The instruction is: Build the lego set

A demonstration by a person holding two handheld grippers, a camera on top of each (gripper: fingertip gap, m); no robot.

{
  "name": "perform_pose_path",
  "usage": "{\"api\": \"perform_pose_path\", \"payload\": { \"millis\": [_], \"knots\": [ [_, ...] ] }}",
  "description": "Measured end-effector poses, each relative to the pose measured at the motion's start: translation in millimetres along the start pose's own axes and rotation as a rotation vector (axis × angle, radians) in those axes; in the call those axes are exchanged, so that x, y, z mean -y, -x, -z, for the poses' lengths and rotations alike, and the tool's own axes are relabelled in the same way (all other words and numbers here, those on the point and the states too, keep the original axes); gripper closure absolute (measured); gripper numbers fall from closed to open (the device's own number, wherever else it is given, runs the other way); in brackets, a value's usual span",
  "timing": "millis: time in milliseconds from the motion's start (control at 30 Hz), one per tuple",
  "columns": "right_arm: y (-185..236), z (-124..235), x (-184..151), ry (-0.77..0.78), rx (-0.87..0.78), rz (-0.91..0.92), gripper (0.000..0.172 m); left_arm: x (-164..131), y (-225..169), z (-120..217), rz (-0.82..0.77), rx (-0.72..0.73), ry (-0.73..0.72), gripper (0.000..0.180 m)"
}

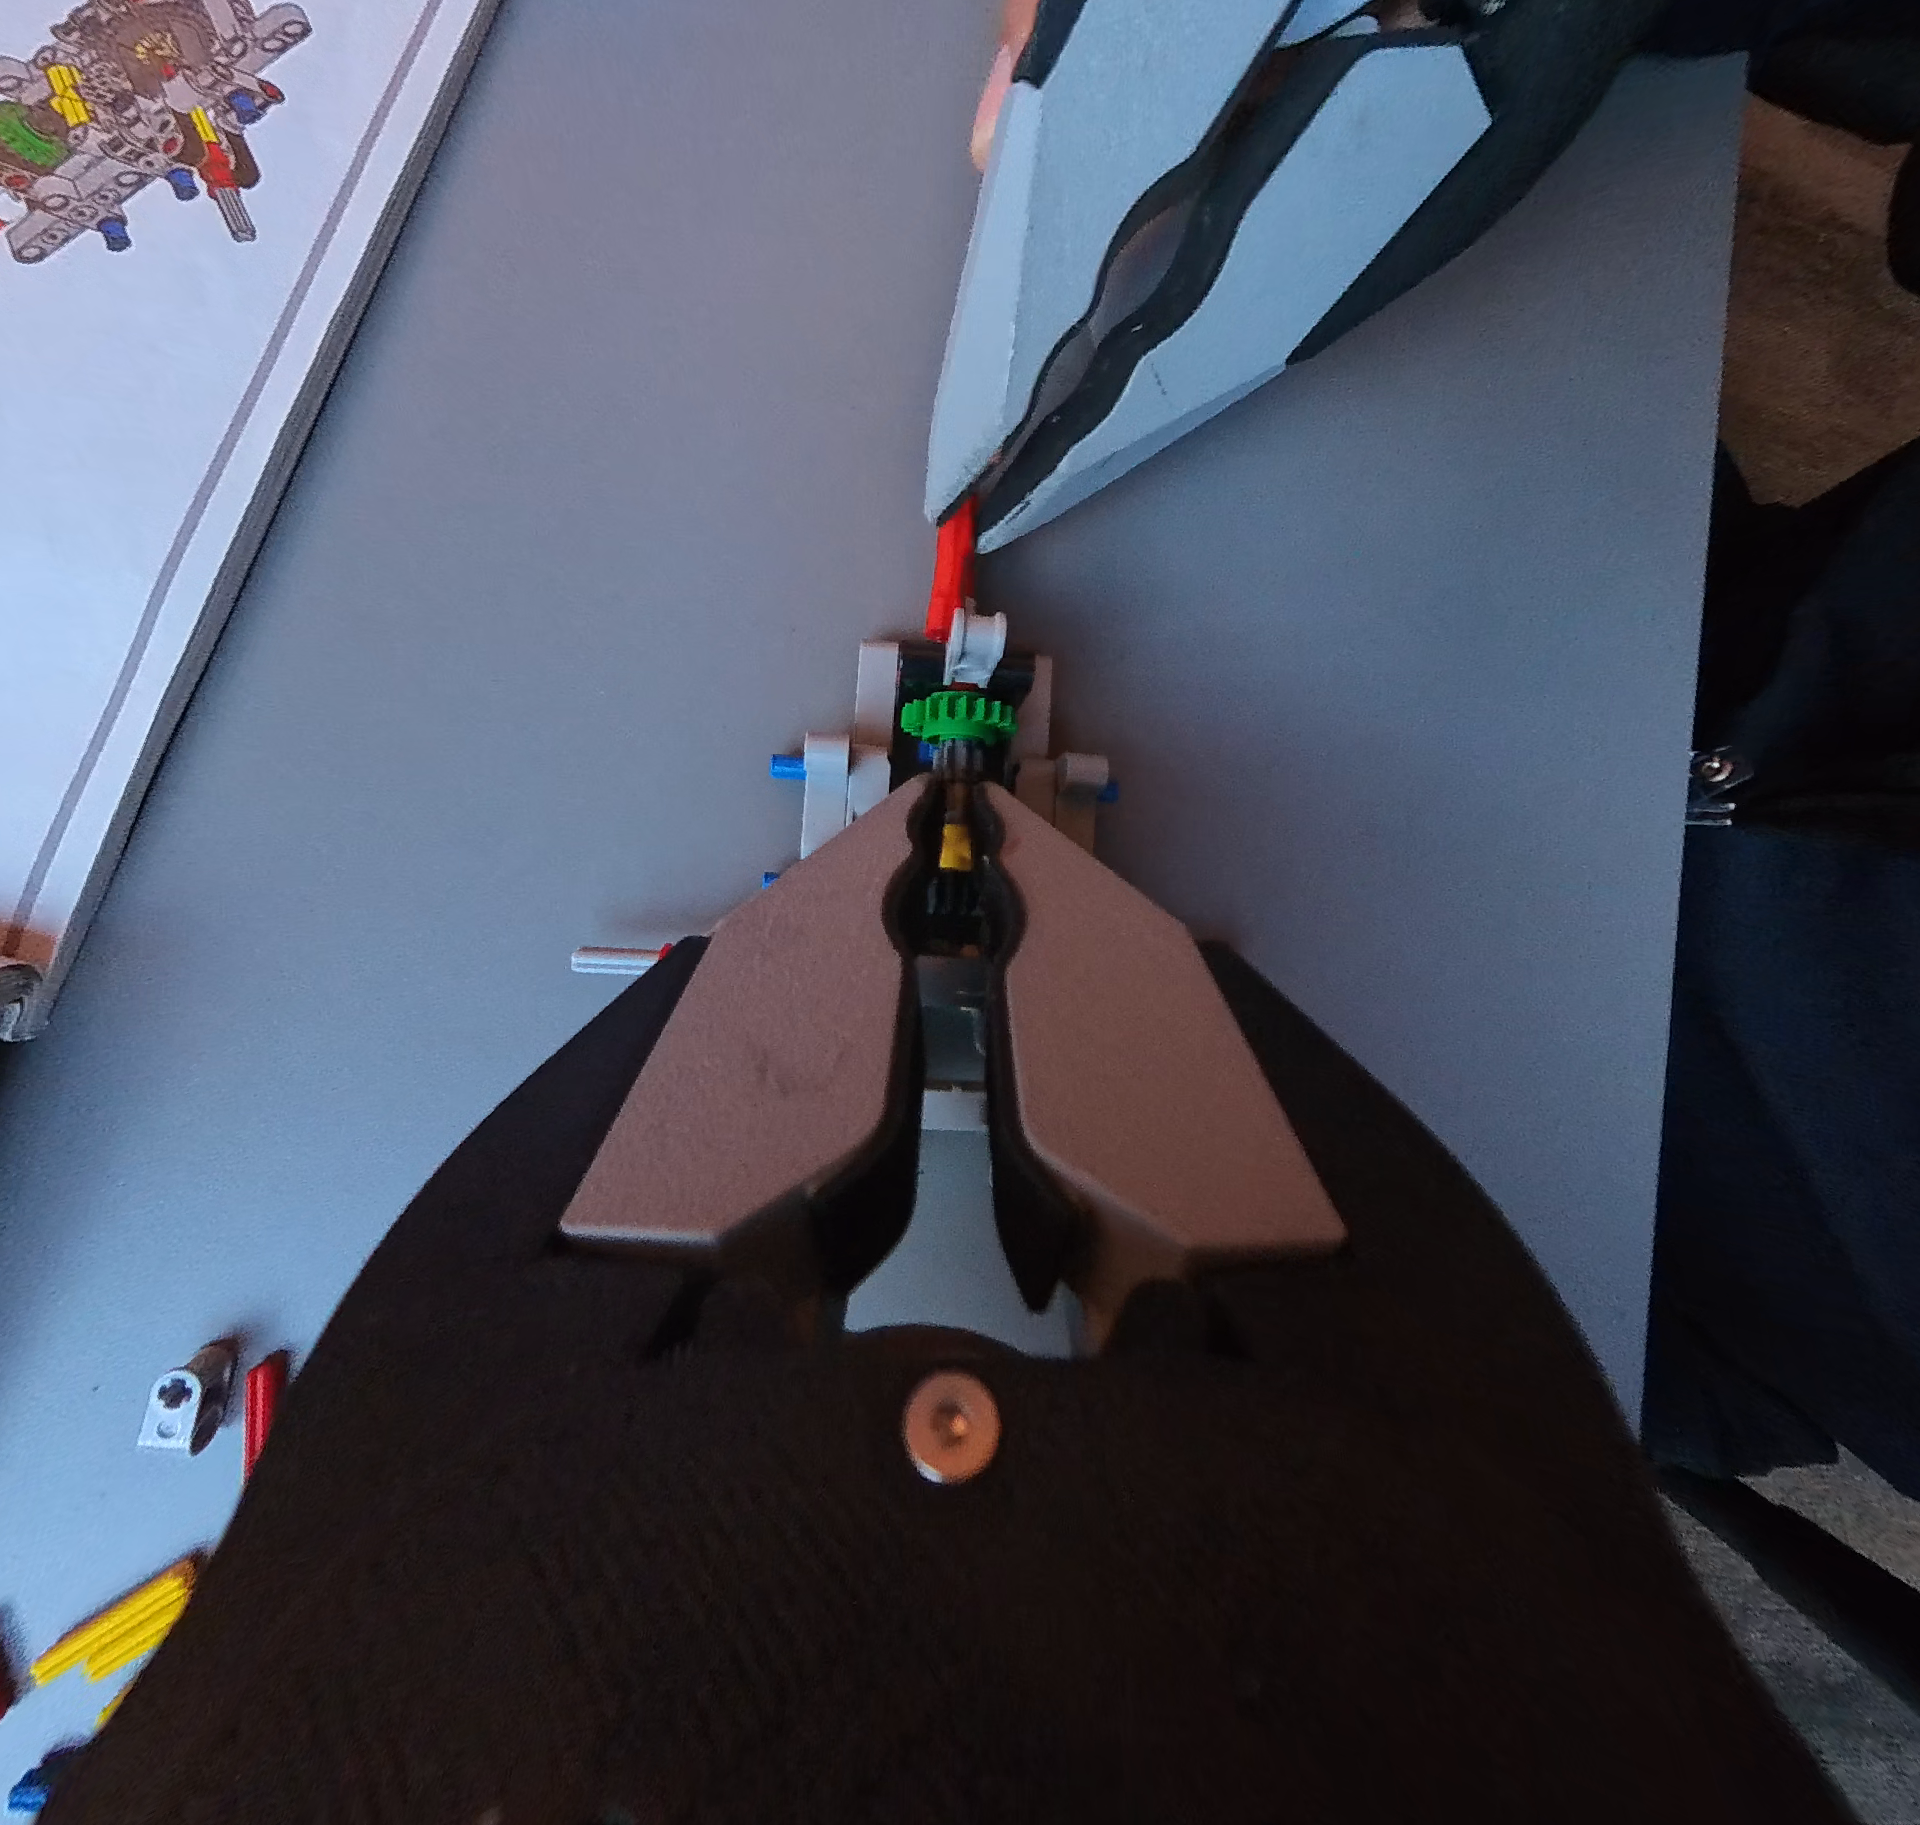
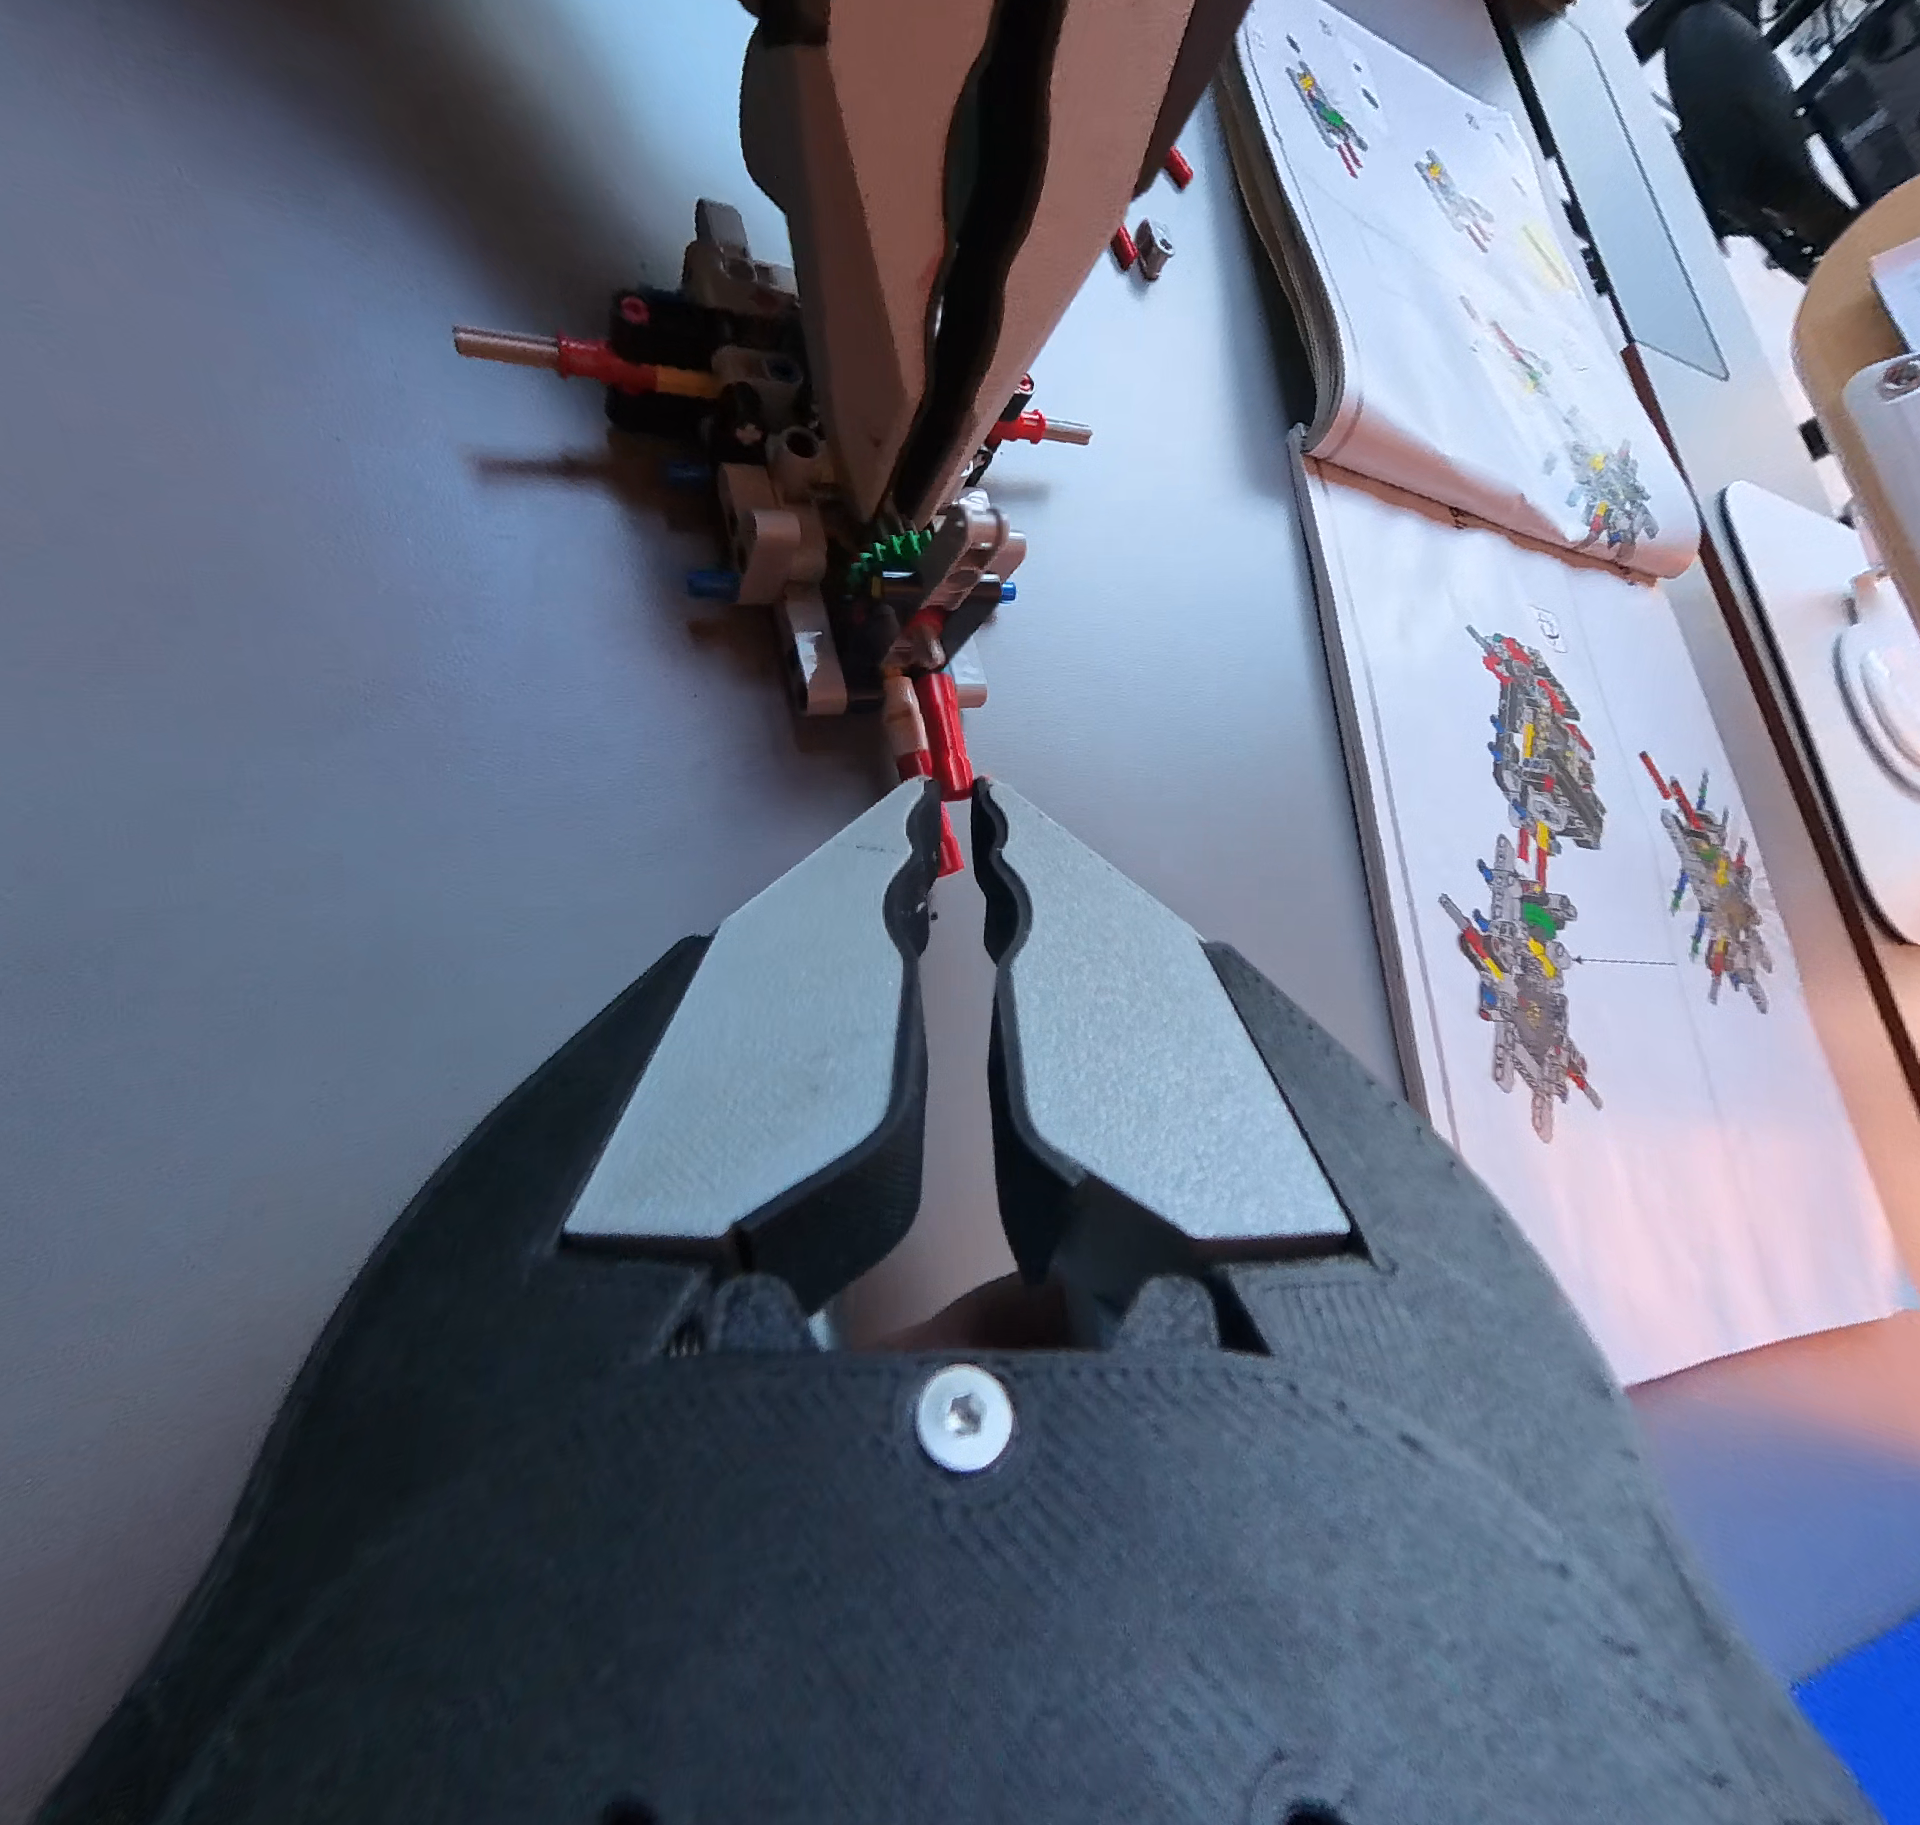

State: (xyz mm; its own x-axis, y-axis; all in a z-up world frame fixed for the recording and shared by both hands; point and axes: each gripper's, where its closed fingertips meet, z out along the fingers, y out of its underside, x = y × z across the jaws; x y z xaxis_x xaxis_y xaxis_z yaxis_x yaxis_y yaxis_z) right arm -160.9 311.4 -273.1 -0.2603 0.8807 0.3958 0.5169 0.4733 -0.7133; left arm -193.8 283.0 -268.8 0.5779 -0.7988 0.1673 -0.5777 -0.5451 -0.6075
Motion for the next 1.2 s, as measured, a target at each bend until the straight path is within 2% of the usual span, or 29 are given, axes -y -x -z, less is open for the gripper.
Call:
{"api": "perform_pose_path", "payload": {
  "millis": [300, 433, 667, 867, 967, 1200],
  "knots": [
    [-5, 8, -1, -0.014, -0.122, 0.08, 0.169, 1, -1, 1, 0.031, -0.039, -0.03, 0.178],
    [-6, 15, 2, -0.051, -0.132, 0.051, 0.169, 1, -2, 1, 0.024, -0.038, -0.033, 0.177],
    [-8, 31, 16, -0.168, -0.142, 0.008, 0.169, 0, -9, 2, 0.011, -0.058, -0.019, 0.163],
    [-6, 40, 25, -0.24, -0.115, -0.048, 0.169, 13, 1, 29, 0.004, 0.022, -0.102, 0.162],
    [-5, 41, 30, -0.275, -0.077, -0.102, 0.169, 31, -7, 35, -0.091, 0.07, -0.182, 0.159],
    [0, 39, 35, -0.303, 0.003, -0.166, 0.17, 42, -22, 5, -0.246, 0.178, -0.149, 0.154]
  ]
}}
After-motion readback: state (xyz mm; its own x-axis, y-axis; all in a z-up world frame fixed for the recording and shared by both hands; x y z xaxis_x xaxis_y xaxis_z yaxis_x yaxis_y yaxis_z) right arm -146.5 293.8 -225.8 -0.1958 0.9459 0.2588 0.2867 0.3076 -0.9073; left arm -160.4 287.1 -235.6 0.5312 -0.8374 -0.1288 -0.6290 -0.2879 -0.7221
